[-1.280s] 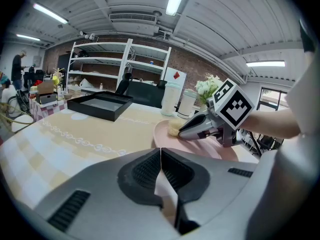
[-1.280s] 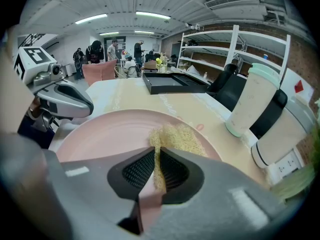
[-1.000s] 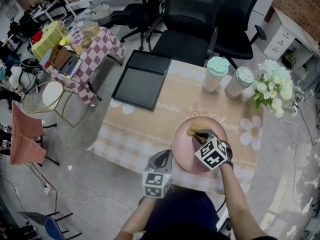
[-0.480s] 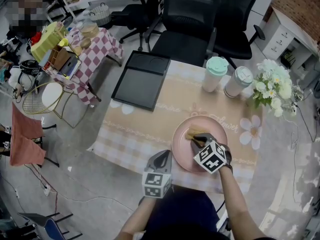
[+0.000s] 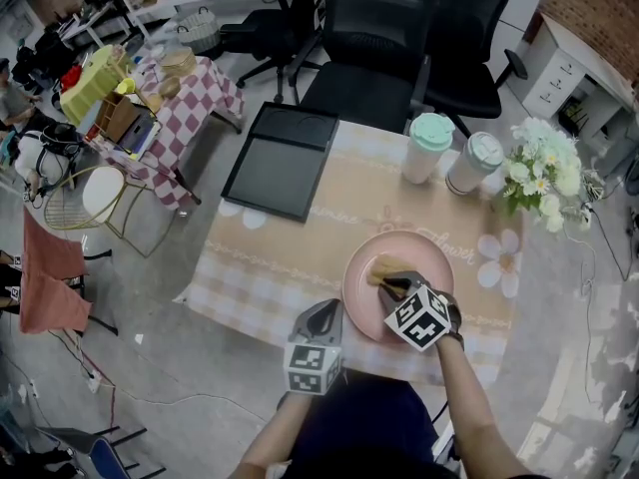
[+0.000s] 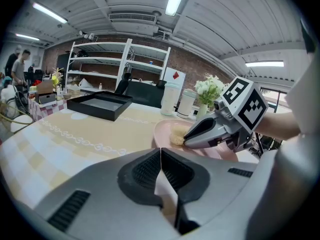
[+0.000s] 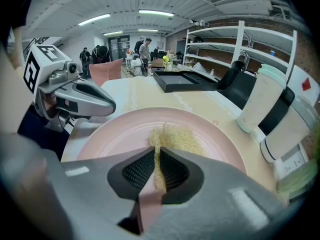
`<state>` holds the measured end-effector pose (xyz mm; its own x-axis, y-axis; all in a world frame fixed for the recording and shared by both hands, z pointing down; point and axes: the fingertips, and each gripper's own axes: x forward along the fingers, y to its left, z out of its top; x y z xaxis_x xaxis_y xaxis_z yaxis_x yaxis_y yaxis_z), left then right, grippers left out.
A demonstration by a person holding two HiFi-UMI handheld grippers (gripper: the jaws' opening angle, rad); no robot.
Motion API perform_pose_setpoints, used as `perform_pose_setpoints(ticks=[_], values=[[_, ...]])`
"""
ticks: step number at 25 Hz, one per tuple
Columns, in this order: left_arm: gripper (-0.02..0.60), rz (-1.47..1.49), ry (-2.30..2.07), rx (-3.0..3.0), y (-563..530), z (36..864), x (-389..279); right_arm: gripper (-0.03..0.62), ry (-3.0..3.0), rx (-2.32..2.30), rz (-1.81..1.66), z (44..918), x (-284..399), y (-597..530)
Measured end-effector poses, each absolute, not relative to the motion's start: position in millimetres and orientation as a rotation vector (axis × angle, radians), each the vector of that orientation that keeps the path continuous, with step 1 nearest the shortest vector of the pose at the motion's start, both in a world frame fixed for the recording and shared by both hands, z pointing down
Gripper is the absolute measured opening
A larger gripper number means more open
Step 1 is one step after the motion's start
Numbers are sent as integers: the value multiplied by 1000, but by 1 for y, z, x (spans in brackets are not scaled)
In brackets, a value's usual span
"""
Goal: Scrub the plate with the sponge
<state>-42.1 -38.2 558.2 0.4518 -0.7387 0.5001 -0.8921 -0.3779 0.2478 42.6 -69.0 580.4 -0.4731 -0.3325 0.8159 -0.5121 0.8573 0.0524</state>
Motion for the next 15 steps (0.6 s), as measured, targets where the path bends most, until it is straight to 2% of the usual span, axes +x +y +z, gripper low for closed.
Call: perform_pose_setpoints(ticks=[15], values=[[12,433,-1344,2237,-38,559,-39,34,-2112,524,321,579,36,-43]])
